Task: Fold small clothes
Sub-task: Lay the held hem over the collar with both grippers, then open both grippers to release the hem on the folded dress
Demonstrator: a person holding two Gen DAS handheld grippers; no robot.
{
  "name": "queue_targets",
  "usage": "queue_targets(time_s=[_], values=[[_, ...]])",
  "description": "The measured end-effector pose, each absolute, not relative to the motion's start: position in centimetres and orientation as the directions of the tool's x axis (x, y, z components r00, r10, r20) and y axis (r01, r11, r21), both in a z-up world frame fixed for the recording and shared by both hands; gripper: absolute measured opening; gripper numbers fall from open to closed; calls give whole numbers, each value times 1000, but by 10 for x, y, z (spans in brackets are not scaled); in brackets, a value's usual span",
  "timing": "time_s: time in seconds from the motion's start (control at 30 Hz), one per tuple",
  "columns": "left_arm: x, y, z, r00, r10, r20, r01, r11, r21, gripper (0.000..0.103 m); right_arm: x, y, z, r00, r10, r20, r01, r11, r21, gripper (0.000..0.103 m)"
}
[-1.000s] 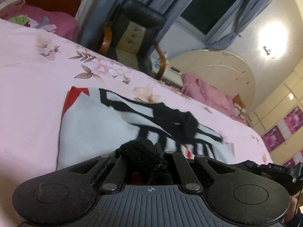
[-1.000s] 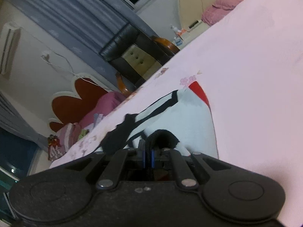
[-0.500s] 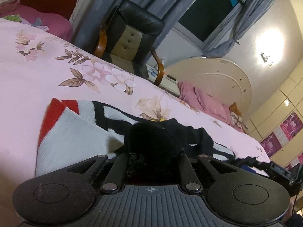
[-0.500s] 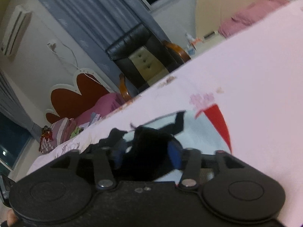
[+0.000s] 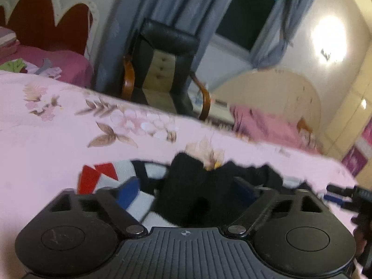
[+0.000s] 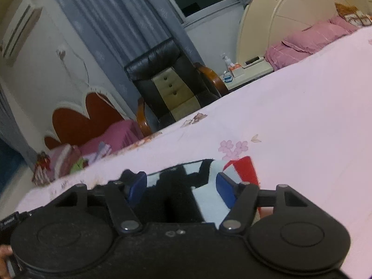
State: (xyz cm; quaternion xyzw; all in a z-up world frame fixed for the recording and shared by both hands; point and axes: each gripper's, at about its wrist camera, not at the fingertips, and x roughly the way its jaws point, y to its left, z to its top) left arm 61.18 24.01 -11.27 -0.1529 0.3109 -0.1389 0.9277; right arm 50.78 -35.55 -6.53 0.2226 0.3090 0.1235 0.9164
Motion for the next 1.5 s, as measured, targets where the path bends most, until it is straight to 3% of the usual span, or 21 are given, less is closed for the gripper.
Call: queue_targets(time_s=[0.07,0.1,0.17,0.23,0.27,0.3,0.47,0.6,0.8,0.87,0.9,0.93,0.97,1.0,1.07,1.13,1.23,1.4,1.5], values=[[615,234,-118,742,-329,-584,149,931,-335,54,511,-348,-66,759,352,-547,-96,892,441,57],[616,231,-120,739,-303,-602,140,942,-304,39,512,-343,-67,750,353,-559,-109,900,421,54],[615,227,-121,743,-266,-614,128,957,-260,28,517,-332,-69,730,330,-599,-125,926,357,51],[615,228,-121,753,-237,-614,108,965,-240,5,517,-318,-71,723,286,-629,-134,951,278,42],[613,228,-120,761,-240,-603,108,963,-246,5,517,-310,-71,724,260,-639,-146,963,226,33],[609,227,-118,779,-227,-585,104,966,-236,5,516,-303,-70,731,239,-639,-161,971,178,4],[589,230,-104,876,-180,-447,85,971,-225,5,501,-298,-52,819,176,-545,-146,984,98,5],[603,228,-121,826,-120,-551,30,985,-170,5,510,-308,-59,814,128,-566,-86,991,100,5],[604,210,-127,826,-36,-562,14,999,-44,5,519,-309,-80,773,96,-627,-52,995,88,6],[604,207,-125,827,-24,-561,17,1000,-17,10,519,-306,-78,768,93,-634,-59,996,74,8],[604,208,-124,829,-22,-559,10,1000,-24,31,518,-305,-77,766,92,-637,-61,996,69,12],[604,211,-122,826,-23,-563,3,999,-37,63,516,-305,-73,766,84,-637,-57,996,63,26],[599,212,-117,832,-33,-554,2,998,-56,73,513,-305,-68,771,82,-632,-57,997,60,35],[593,215,-110,847,-38,-530,-3,997,-77,79,507,-303,-61,782,85,-617,-64,996,56,51],[576,213,-94,874,-91,-477,32,991,-131,79,492,-298,-49,808,99,-580,-92,995,42,52],[567,200,-86,857,-208,-471,115,969,-219,79,480,-286,-39,809,177,-561,-167,984,69,42],[563,158,-92,809,-309,-500,240,950,-200,79,469,-241,-44,760,272,-591,-310,950,38,28],[555,118,-112,775,-311,-550,306,946,-104,79,468,-199,-62,706,301,-641,-376,926,22,36],[556,140,-119,779,-286,-558,257,957,-133,79,466,-208,-65,698,288,-656,-363,931,22,37]])
